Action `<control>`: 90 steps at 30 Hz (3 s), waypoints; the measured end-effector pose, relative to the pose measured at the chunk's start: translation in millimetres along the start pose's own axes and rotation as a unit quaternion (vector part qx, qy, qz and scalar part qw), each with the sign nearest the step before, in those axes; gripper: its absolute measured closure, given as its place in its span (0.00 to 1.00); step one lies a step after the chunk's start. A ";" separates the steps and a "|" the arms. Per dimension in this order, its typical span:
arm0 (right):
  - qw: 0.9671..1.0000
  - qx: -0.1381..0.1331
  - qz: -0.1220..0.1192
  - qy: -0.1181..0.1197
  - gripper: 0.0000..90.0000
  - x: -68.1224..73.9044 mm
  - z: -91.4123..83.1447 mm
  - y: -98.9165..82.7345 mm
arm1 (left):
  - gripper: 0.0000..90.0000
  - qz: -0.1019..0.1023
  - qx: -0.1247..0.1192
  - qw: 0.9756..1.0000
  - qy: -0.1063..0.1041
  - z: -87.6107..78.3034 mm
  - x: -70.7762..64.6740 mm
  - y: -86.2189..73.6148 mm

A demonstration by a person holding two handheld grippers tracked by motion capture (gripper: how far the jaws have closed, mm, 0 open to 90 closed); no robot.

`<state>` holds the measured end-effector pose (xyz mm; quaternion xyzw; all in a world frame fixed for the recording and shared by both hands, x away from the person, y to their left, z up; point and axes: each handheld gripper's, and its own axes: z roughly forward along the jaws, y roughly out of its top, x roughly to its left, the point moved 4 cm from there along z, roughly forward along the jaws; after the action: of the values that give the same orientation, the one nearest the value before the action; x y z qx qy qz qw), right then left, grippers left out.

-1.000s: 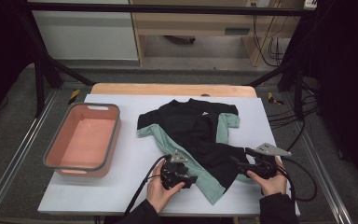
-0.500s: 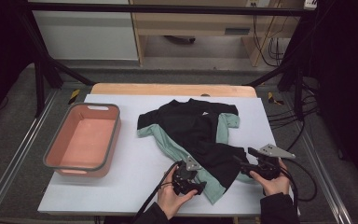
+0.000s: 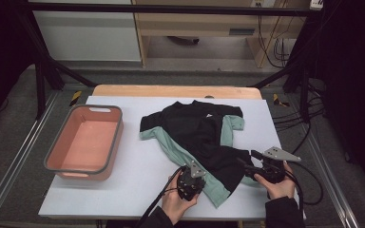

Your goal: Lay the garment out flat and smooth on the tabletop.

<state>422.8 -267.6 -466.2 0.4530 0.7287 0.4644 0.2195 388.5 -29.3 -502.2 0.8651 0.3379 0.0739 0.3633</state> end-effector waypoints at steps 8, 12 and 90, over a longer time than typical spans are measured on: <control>1.000 -0.008 0.002 0.007 0.34 1.7 -2.2 1.7 | 0.99 -0.020 -0.005 0.999 -0.034 -27.1 20.6 -14.4; 1.000 -0.007 -0.001 0.017 0.34 5.4 -3.3 2.8 | 0.99 -0.025 -0.001 0.999 -0.032 -48.2 40.1 -27.2; 0.992 0.091 -0.043 -0.073 0.96 -18.2 16.5 -16.3 | 0.95 -0.074 -0.051 0.996 -0.023 -100.3 82.0 -73.3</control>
<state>436.6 -278.0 -490.1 0.4715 0.7688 0.3525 0.2498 374.5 118.3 -488.8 0.8196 0.3883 0.0444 0.4189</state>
